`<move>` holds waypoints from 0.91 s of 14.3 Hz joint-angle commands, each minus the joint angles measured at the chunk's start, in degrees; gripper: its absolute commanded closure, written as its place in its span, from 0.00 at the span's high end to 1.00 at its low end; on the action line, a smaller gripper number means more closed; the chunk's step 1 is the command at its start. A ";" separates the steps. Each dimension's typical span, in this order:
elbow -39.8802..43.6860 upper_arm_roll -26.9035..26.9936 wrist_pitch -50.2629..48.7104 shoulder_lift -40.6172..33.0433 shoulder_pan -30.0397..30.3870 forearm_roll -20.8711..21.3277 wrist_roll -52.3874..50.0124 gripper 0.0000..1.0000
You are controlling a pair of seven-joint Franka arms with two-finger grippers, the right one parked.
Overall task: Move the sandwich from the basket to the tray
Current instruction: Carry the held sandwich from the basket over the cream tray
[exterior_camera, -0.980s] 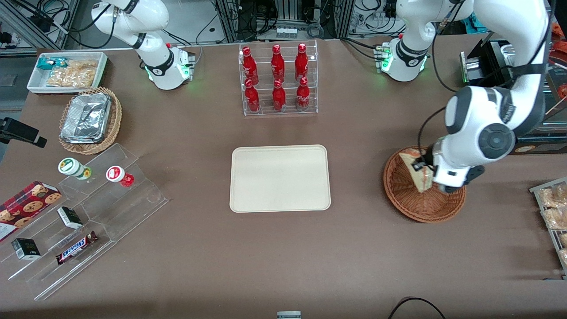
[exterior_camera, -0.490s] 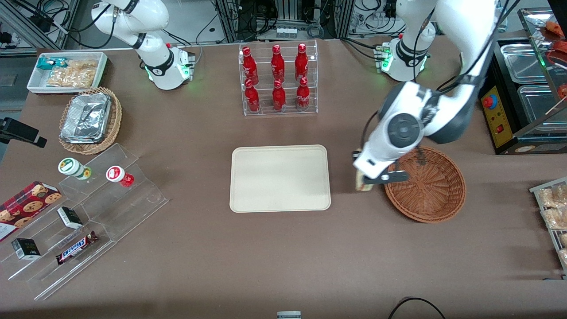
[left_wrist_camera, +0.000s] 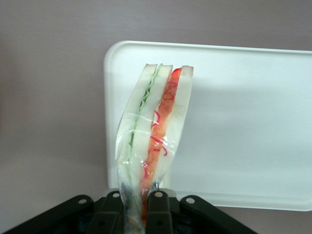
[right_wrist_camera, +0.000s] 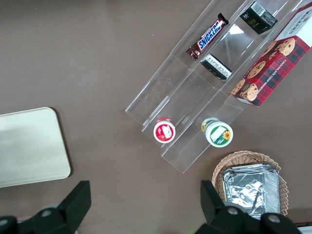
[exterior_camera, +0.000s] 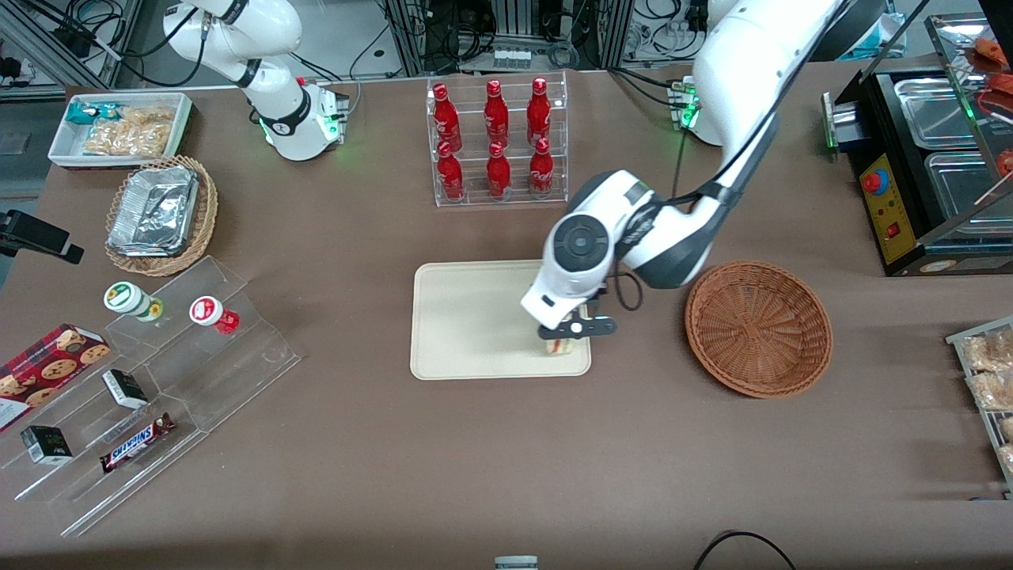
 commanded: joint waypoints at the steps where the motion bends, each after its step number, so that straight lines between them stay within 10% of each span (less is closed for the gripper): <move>1: 10.89 0.41 -1.50 7.65 -4.52 2.53 -5.82 0.00; 13: 15.75 0.33 0.96 15.76 -11.30 4.65 -14.88 0.12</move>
